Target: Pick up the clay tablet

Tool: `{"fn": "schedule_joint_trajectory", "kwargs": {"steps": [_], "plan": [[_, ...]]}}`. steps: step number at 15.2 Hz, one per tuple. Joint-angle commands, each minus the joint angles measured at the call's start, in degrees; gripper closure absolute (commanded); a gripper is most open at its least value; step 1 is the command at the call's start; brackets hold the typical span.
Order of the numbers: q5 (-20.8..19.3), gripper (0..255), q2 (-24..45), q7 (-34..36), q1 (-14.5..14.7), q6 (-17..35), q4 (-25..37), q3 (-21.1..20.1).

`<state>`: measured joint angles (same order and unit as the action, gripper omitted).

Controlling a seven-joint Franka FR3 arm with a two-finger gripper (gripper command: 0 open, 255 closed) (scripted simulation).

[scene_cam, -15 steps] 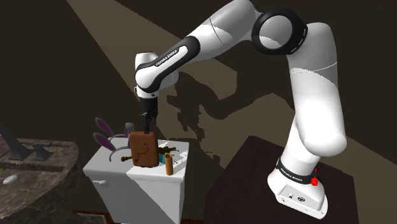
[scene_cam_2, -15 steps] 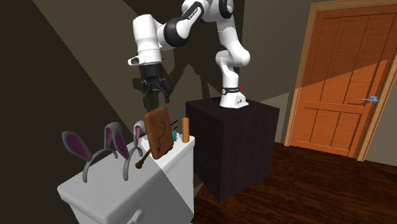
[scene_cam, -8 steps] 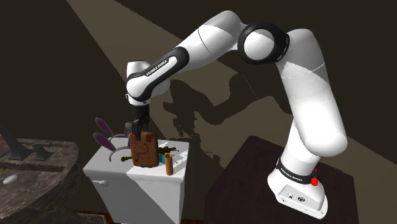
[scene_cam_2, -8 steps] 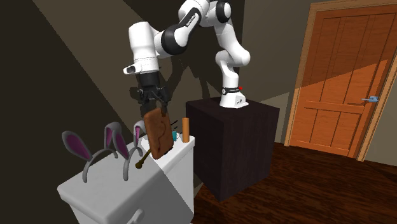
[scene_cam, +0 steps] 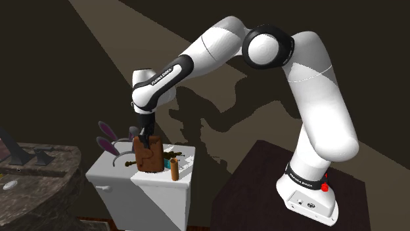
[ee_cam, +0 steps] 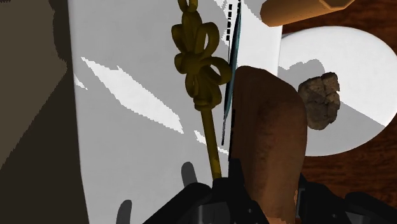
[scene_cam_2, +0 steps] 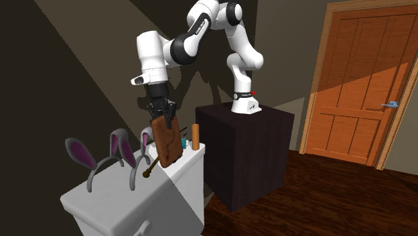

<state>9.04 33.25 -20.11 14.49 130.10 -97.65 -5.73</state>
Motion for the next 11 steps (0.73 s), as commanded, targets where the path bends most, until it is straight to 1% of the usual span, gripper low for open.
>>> {"fn": "schedule_joint_trajectory", "kwargs": {"steps": [1,7,11], "plan": [[0.0,255,0.0,0.0,0.0,0.0,0.0,0.0],[0.0,255,0.0,0.0,0.0,0.0,0.0,0.0],[-0.1,255,-1.8,0.3,-0.1,-2.2,0.4,0.0]]}}
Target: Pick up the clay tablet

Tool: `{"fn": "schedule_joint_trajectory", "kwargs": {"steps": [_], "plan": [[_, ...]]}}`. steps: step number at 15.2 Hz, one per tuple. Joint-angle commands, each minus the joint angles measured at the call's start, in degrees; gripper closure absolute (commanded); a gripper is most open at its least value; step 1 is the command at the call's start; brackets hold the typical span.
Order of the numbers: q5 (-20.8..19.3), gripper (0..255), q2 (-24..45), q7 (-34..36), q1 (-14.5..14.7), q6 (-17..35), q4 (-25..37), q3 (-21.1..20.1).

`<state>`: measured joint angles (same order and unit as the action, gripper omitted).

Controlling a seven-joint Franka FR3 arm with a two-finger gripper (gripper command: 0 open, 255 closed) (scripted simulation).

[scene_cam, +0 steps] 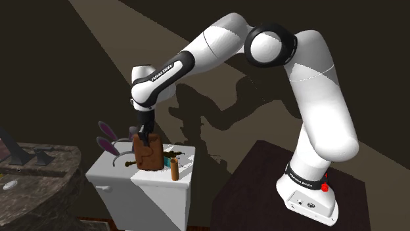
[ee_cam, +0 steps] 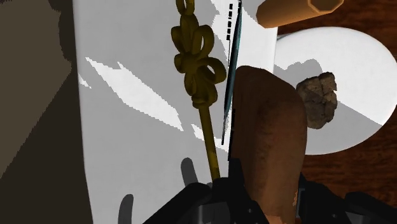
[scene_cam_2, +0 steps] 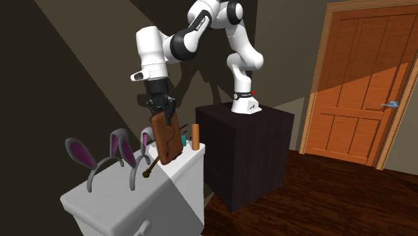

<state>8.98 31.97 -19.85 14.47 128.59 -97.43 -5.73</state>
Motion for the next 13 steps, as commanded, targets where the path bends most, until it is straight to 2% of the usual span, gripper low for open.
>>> {"fn": "schedule_joint_trajectory", "kwargs": {"steps": [1,13], "plan": [[0.0,255,-0.9,0.2,-0.1,-1.2,0.3,0.0],[-0.3,255,-4.9,1.1,-0.2,-7.2,2.5,0.0]]}}
